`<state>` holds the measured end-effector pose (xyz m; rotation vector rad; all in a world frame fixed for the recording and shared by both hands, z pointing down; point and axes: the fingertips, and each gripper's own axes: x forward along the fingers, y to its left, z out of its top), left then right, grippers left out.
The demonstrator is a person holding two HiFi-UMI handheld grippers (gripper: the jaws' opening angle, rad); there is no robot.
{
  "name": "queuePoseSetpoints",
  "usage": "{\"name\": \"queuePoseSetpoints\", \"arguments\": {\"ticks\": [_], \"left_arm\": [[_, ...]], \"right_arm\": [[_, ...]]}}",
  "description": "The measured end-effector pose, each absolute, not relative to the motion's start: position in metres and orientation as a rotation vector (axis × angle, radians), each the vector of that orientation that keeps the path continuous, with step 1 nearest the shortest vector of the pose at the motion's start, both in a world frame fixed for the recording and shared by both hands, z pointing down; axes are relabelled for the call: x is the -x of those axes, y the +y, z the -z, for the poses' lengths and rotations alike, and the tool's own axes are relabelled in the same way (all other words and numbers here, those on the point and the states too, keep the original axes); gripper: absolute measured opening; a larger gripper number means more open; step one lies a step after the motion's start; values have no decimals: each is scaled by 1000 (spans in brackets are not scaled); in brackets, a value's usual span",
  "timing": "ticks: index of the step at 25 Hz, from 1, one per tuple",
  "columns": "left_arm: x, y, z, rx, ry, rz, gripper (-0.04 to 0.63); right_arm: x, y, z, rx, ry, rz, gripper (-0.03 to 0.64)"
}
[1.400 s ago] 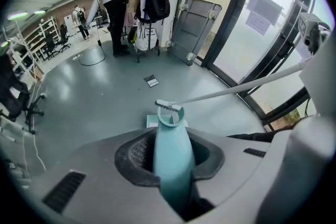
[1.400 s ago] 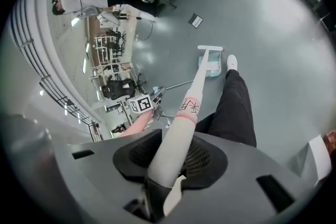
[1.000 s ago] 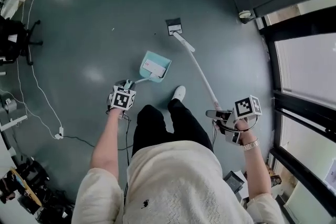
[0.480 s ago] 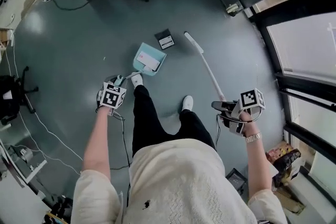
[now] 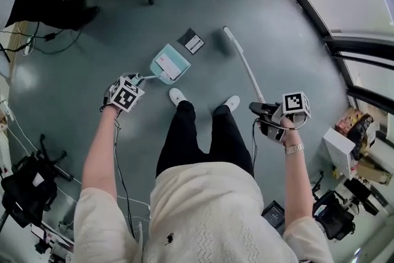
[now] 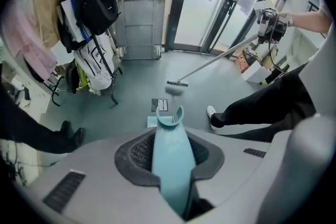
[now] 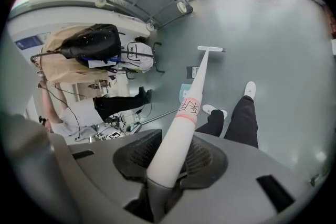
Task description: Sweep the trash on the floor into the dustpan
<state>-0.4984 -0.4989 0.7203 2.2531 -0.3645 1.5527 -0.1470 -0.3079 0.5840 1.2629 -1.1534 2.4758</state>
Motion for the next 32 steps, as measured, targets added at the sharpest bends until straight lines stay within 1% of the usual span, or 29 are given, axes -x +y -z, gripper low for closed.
{"name": "queuePoseSetpoints", "arguments": {"ticks": [4, 8, 11, 15, 19, 25, 32], "left_arm": [[503, -546, -733, -2283, -177, -1669, 94], [473, -576, -761, -2312, -14, -1741, 95], [469, -595, -772, -2306, 65, -1784, 95], [463, -619, -774, -2318, 102, -1792, 95], [465, -616, -776, -2328, 113, -1764, 95], [476, -607, -775, -2338, 100, -1750, 95], [481, -599, -777, -2324, 25, -1699, 95]], "right_arm": [[179, -331, -603, -1316, -1099, -2542, 104], [202, -333, -628, -1291, -1033, -2464, 104], [247, -332, -646, -1185, -1021, -2396, 104], [302, -331, -653, -999, -1042, -2412, 104], [343, -314, -649, -850, -1030, -2415, 104], [380, -297, -642, -662, -1038, -2323, 104], [404, -271, -629, -475, -1050, -2193, 104]]}}
